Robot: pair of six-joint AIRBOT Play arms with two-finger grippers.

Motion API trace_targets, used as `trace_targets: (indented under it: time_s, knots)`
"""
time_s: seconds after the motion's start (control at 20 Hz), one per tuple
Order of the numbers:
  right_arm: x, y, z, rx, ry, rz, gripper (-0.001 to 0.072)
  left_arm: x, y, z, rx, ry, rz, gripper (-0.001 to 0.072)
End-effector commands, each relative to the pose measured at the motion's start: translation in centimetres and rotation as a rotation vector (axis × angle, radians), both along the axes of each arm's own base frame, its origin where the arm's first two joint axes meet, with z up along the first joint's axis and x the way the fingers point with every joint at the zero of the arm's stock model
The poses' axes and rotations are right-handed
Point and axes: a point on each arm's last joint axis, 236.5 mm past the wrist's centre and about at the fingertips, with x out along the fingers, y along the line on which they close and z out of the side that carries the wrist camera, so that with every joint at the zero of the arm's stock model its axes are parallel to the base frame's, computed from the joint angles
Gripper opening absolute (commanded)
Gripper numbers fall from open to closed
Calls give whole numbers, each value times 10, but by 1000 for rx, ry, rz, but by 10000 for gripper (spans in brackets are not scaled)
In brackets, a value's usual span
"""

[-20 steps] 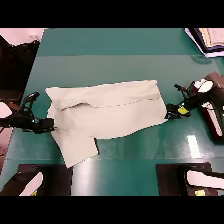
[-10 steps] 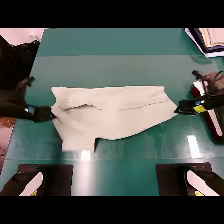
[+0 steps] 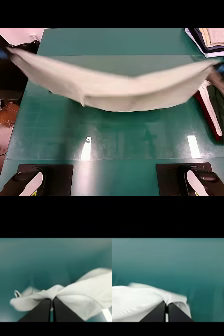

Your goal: Fold the shirts.

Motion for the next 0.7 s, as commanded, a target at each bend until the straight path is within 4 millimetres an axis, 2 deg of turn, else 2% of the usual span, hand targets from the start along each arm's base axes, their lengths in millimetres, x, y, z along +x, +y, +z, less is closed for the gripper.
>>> trace_targets:
  time_s: [0.0, 0.15, 0.25, 0.35, 0.45, 0.65]
  knots:
    - [-24, 0, 94, -24, -256, -22, 15, -43, -4, 106, 15, -306, 9, 29]
    - [-47, 4, 141, -42, -372, -21, 15, -81, -9, 155, 17, -457, 5, 29]
    - [-62, 1, 165, -69, -434, -37, 15, -101, -16, 173, -5, -527, -15, 29]
    - [-77, -8, 181, -115, -462, -81, 15, -114, -28, 183, -40, -561, -66, 30]
    - [-89, -26, 184, -141, -436, -161, 15, -126, -46, 190, -95, -576, -145, 29]
    - [-95, -60, 166, -167, -268, -295, 14, -145, -68, 206, -189, -613, -253, 29]
